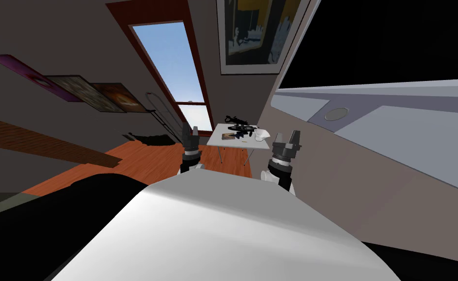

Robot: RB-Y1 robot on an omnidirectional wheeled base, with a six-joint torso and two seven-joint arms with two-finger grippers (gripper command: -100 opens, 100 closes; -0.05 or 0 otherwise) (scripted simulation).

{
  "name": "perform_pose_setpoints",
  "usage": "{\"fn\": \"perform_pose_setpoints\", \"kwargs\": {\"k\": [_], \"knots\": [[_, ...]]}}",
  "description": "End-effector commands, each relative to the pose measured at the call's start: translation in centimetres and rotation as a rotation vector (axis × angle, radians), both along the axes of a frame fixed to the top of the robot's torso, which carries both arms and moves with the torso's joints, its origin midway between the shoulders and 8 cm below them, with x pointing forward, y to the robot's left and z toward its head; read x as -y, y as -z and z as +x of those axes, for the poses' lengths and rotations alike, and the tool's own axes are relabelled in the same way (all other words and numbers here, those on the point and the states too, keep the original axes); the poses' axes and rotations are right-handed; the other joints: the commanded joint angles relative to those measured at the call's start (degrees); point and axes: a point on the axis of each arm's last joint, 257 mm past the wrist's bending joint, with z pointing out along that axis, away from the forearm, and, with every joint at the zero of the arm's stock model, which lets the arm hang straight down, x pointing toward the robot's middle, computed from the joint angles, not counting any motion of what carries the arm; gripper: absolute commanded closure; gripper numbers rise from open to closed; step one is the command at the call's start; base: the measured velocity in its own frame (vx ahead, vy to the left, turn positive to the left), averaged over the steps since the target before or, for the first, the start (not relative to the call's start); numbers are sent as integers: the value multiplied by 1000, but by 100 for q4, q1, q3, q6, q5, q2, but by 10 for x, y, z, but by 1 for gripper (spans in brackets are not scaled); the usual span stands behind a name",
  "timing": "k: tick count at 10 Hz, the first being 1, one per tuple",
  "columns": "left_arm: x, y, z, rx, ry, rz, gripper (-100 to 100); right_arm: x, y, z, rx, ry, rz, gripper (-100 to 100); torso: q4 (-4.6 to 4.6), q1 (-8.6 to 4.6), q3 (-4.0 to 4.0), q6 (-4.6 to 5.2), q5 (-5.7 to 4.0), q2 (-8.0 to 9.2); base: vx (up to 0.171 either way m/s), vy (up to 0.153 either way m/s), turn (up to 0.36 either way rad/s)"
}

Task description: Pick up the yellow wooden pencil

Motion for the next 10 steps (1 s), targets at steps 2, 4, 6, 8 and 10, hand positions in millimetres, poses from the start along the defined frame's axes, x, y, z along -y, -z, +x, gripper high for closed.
{"fn": "perform_pose_setpoints", "kwargs": {"k": [2,4,6,8,10], "knots": [[0,0,0,0,0,0,0,-14,3,0,1,-28,-87,-100,0,2,1,1,0,2,-11,16,-59],[0,0,0,0,0,0,0,-29,9,1,3,-53,-175,-100,1,7,4,0,1,6,-20,30,-67],[0,0,0,0,0,0,0,-40,15,1,2,-75,-240,-100,2,10,4,0,2,7,-20,26,-29],[0,0,0,0,0,0,0,-50,22,1,1,-96,-302,-100,2,9,7,0,2,12,-31,24,-52],[0,0,0,0,0,0,0,-60,31,1,0,-118,-366,-100,3,7,7,0,1,13,-35,20,-32]]}}
